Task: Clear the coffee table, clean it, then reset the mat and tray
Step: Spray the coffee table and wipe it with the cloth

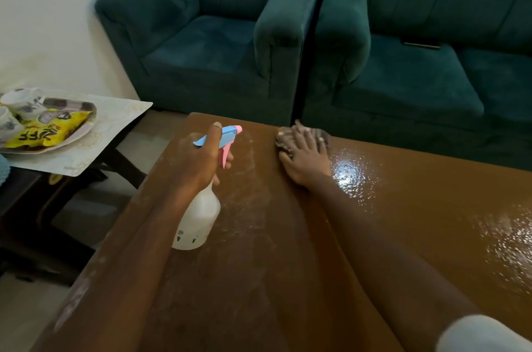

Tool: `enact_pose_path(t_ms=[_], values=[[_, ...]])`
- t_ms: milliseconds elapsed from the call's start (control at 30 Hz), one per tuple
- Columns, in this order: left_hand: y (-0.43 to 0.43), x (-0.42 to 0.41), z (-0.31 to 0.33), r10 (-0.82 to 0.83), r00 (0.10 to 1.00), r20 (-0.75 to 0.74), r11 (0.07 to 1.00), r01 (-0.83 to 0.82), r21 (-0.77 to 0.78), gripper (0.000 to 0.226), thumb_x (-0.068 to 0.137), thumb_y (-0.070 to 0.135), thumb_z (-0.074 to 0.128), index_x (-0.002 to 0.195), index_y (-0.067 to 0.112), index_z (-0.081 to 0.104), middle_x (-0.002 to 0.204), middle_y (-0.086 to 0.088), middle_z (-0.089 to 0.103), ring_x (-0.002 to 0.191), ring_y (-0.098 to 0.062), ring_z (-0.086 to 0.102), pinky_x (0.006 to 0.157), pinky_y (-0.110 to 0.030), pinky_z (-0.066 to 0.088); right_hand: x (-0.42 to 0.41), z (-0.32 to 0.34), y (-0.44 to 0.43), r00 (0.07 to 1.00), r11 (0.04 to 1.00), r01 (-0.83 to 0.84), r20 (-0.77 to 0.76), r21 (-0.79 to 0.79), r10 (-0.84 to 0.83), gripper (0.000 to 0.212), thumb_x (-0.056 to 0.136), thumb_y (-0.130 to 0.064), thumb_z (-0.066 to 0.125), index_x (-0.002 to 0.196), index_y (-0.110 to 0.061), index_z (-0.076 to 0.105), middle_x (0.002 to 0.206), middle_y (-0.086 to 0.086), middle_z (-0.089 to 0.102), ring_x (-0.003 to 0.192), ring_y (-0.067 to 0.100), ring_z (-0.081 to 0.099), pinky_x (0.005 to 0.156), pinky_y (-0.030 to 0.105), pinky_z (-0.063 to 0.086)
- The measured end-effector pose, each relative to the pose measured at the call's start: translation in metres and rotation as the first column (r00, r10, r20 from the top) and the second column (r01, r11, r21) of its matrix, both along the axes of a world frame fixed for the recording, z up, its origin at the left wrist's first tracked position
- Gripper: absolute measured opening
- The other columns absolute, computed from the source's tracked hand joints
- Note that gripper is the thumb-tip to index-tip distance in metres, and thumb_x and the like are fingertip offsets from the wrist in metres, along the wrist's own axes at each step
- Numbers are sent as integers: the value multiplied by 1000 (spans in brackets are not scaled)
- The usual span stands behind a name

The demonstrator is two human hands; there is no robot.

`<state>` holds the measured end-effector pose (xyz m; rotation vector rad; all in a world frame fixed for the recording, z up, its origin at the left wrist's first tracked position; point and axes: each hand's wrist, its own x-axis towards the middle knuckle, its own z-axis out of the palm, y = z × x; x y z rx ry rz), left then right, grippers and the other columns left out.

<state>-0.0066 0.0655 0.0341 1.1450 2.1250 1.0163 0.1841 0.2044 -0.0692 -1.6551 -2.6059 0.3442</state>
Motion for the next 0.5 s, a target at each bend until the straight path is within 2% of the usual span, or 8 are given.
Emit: enact_pose_path(t_ms=[67, 167, 267, 367, 433, 500], values=[[2, -3, -5, 20, 1000, 7, 1000, -20, 1, 61, 93, 68, 25, 83, 24, 65, 76, 4, 71, 64, -22, 68, 67, -38, 61, -11, -1, -14, 994, 994, -111, -4, 4, 111, 57, 102, -58, 19, 155, -46, 6, 166, -5, -4, 152, 20, -11, 122, 50, -6], [1, -3, -4, 15, 1000, 11, 1000, -15, -1, 61, 93, 69, 24, 82, 26, 65, 75, 4, 71, 64, -23, 68, 68, -41, 62, -4, -6, -35, 985, 986, -168, -26, 13, 168, 55, 102, -58, 19, 155, -48, 7, 166, -9, 0, 152, 16, -12, 123, 46, -7], [2, 0, -2, 6, 1000, 21, 1000, -6, -8, 61, 96, 65, 24, 86, 21, 65, 79, 0, 71, 63, -21, 67, 61, -32, 59, 4, -10, -52, 995, 996, -85, -56, 27, 87, 53, 102, -56, 20, 154, -48, 11, 166, -11, 2, 152, 13, -11, 123, 43, -7], [7, 7, 3, -17, 1000, 25, 1000, 17, -16, 59, 100, 56, 26, 94, 12, 65, 82, -4, 69, 61, -16, 61, 46, -17, 47, 3, -9, -65, 997, 1000, 24, -69, 0, -24, 54, 102, -56, 19, 155, -47, 11, 166, -12, -1, 151, 12, -13, 122, 43, -9], [14, 11, 4, -51, 998, 33, 998, 52, -34, 58, 101, 53, 28, 98, 8, 65, 83, -6, 69, 59, -14, 60, 42, -16, 45, 0, -9, -71, 995, 997, 73, -72, -16, -74, 54, 102, -56, 18, 155, -46, 11, 166, -12, -4, 151, 13, -14, 121, 43, -12], [19, 11, 4, -100, 994, 50, 993, 103, -52, 57, 101, 52, 29, 98, 7, 65, 80, -6, 69, 60, -14, 61, 46, -20, 47, -1, -7, -75, 990, 993, 112, -78, -24, -114, 54, 102, -56, 18, 155, -47, 11, 166, -12, -5, 151, 13, -14, 122, 44, -11]])
